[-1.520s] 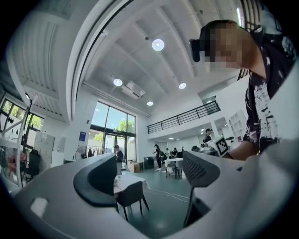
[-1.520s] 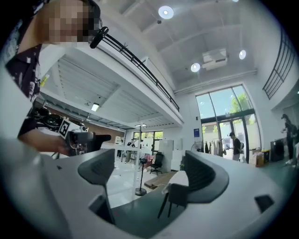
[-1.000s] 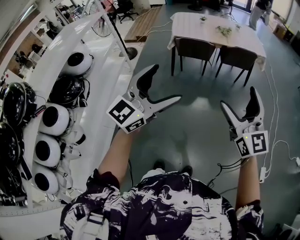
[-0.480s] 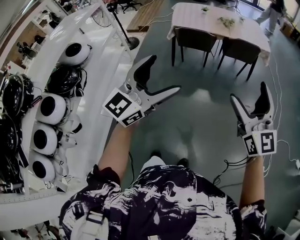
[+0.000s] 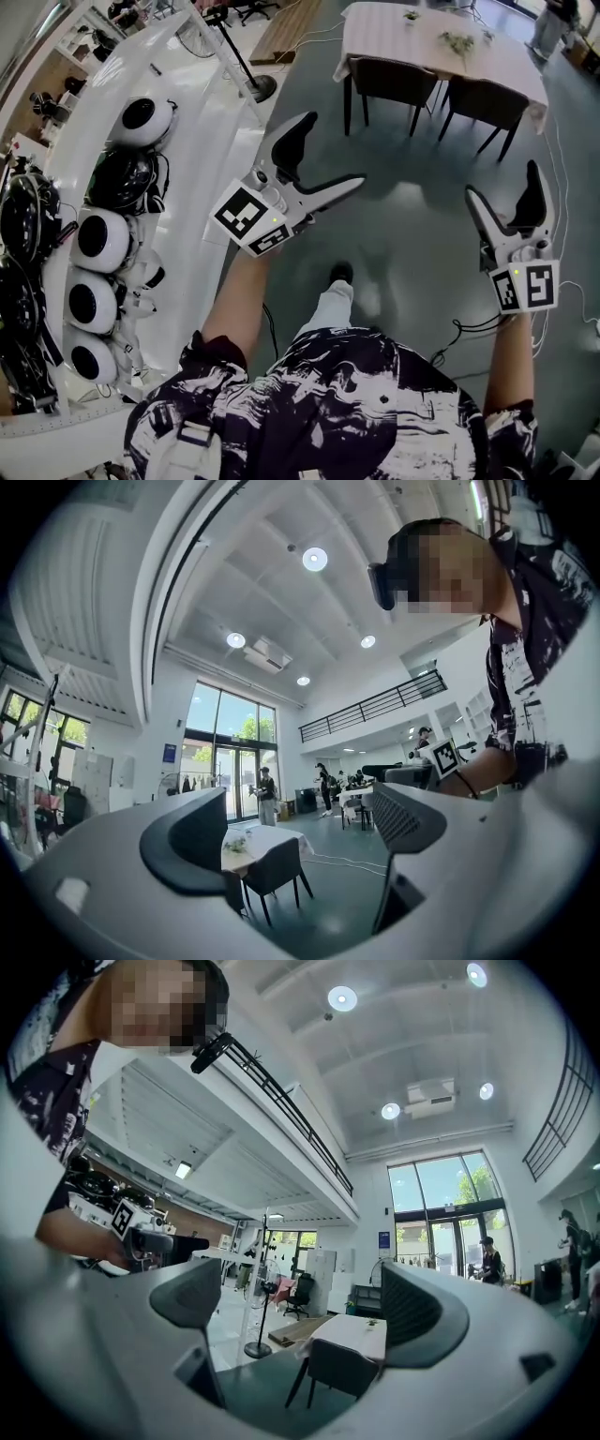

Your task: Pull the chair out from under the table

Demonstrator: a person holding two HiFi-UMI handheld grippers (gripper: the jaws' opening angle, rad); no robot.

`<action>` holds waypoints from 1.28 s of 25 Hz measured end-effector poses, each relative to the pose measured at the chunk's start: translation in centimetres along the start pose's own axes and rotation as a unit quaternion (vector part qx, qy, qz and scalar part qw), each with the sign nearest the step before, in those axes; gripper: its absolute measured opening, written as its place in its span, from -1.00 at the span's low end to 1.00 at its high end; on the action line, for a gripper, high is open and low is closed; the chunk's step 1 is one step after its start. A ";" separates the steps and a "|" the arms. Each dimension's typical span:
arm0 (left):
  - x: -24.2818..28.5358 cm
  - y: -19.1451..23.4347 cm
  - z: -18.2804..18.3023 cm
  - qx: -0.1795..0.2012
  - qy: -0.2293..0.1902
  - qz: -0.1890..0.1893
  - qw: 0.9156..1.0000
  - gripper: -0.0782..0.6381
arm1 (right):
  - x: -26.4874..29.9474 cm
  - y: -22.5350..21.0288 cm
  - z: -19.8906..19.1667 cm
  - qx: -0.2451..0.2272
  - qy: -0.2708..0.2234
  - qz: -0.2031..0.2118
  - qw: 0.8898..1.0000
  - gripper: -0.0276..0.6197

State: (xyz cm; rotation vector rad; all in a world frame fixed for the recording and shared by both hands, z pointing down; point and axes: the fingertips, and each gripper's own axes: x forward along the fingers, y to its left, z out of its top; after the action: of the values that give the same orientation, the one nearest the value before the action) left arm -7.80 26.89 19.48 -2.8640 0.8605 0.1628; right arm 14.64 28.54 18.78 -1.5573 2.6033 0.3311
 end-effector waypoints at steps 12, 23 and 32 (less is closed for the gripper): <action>4.0 17.1 -3.4 -0.016 -0.005 -0.057 0.998 0.51 | 18.1 -1.0 -1.6 -0.026 0.006 -0.032 0.999 0.57; 10.1 23.8 -5.8 -0.025 -0.007 -0.072 0.997 0.51 | 26.0 -5.6 -4.2 -0.032 0.007 -0.031 0.999 0.57; 19.9 28.9 -8.6 -0.005 0.018 -0.062 0.998 0.51 | 33.8 -14.2 -8.3 -0.012 -0.014 0.004 1.000 0.57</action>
State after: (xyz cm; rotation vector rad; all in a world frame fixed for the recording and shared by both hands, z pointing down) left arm -6.82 -9.15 21.86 -2.9276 0.6876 0.1034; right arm 11.32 -8.95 18.51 -1.5373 2.5951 0.3837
